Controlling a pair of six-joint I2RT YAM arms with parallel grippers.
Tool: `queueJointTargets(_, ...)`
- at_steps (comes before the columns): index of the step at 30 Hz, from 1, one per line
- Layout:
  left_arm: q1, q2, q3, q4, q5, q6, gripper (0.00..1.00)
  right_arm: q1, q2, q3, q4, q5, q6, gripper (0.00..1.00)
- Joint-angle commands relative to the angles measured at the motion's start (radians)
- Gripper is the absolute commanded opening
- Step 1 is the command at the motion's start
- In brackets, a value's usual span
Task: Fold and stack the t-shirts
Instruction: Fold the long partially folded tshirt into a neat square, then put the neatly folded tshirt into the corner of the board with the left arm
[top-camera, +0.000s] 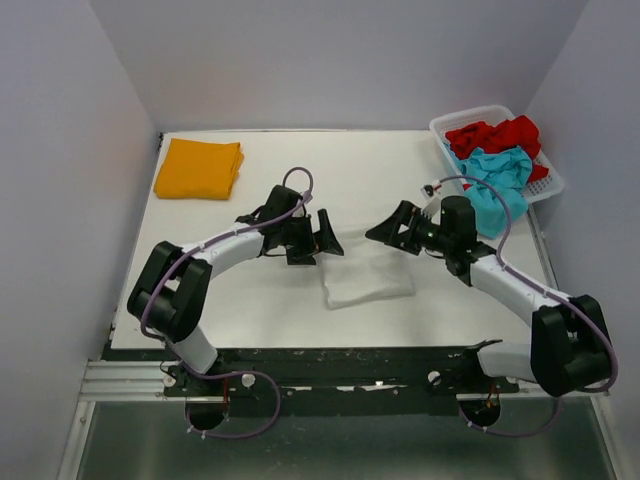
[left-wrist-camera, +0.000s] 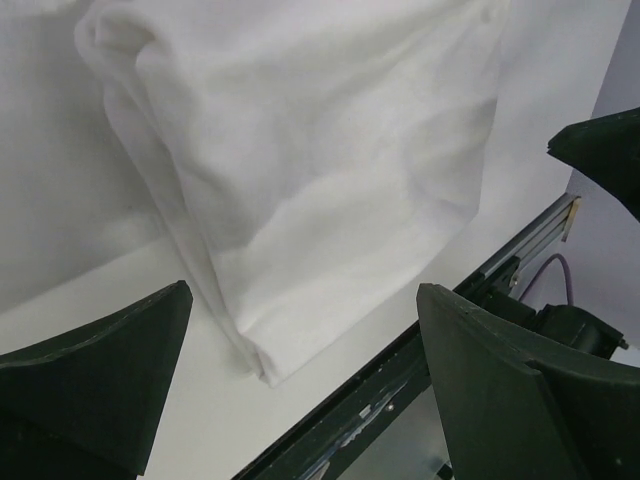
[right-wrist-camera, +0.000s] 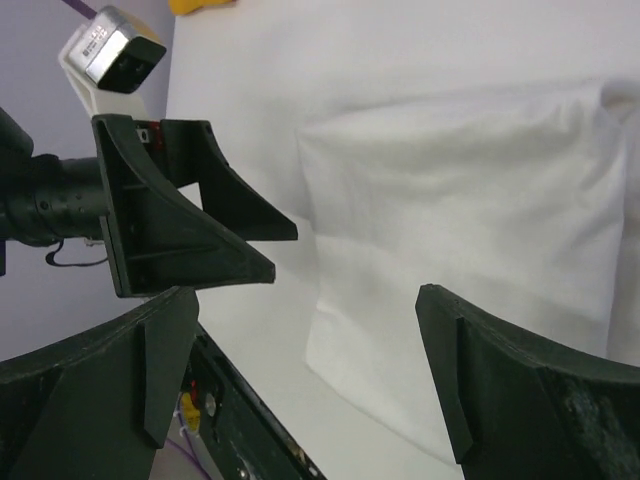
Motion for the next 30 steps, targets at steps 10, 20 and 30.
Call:
queueJointTargets(10,0.002,0.185,0.042,-0.027,-0.050,-0.011,0.94,-0.030,0.369,0.004,0.112,0.121,0.009,1.00)
queueJointTargets(20,-0.039,0.284,0.099,-0.039,-0.122,-0.073,0.45,-0.030,0.315,-0.059,0.113,0.110,0.030,1.00)
queueJointTargets(30,-0.086,0.350,0.247,-0.139,-0.286,-0.068,0.00,-0.031,0.227,-0.119,0.105,0.088,0.025,1.00)
